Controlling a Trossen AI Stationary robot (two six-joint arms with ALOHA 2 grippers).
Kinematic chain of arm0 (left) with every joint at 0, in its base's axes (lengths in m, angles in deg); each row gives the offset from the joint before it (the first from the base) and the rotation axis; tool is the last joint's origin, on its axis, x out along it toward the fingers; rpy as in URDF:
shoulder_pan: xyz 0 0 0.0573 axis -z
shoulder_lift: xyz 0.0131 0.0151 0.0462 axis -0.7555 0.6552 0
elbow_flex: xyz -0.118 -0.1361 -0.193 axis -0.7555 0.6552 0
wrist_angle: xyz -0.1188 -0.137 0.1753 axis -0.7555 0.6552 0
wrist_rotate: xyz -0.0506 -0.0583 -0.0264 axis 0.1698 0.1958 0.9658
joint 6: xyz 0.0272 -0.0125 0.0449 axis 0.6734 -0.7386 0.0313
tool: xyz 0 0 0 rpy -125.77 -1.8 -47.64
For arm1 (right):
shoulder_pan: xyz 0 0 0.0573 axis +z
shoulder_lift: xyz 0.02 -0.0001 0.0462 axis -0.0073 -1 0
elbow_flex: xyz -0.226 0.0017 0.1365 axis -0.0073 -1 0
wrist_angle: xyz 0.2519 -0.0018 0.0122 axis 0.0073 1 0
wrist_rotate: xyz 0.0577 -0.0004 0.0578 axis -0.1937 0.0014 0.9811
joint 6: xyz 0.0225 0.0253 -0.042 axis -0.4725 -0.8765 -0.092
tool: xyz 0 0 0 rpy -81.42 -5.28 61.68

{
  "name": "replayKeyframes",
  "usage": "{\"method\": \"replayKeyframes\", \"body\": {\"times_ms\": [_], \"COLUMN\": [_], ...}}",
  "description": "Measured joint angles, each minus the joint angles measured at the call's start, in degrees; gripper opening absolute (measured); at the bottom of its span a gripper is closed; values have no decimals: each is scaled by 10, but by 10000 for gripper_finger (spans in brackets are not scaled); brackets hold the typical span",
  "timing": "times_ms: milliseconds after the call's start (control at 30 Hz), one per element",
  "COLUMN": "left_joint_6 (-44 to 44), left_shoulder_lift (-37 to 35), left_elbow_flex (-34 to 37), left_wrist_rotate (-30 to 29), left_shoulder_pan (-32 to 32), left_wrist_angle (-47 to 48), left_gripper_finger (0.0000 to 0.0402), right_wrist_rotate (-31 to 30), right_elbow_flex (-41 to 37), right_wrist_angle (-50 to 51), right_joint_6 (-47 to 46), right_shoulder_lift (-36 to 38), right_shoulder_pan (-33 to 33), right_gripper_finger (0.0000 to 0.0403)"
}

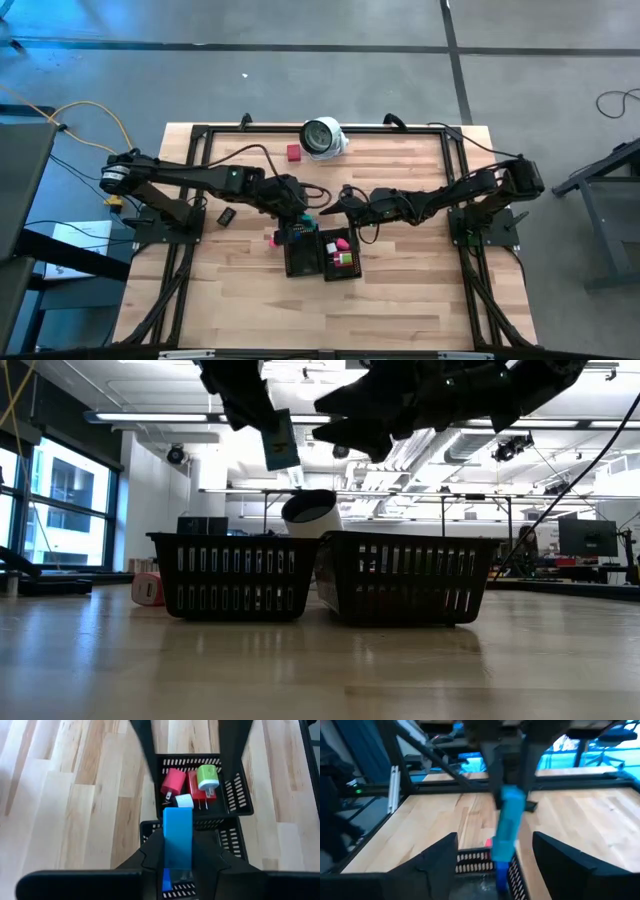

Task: Pick & Place Office items
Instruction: Put the light blue digital clock into the left black bin

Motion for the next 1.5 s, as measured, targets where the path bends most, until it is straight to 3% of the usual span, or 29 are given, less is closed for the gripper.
{"method": "replayKeyframes", "body": {"times_ms": [133,467,700,1033,1233,1500], "left_joint_6": [-18,-39,-51,-54,-121,-160], "left_shoulder_lift": [-1,-1,-1,-45,-108,-90], "left_elbow_flex": [0,1,38,104,167,181], "left_wrist_rotate": [-17,-26,-72,-70,-69,-46], "left_shoulder_pan": [9,45,69,69,74,90], "left_wrist_angle": [29,51,20,-56,-84,-103], "left_gripper_finger": [59,59,59,59,59,59], "right_wrist_rotate": [-22,-100,-168,-171,-170,-171], "right_elbow_flex": [0,-9,-44,-74,-90,-91], "right_wrist_angle": [18,172,169,138,124,107], "right_joint_6": [22,41,42,26,19,20], "right_shoulder_lift": [30,157,181,181,181,181], "right_shoulder_pan": [0,33,68,71,70,64], "right_gripper_finger": [258,263,262,262,262,262]}}
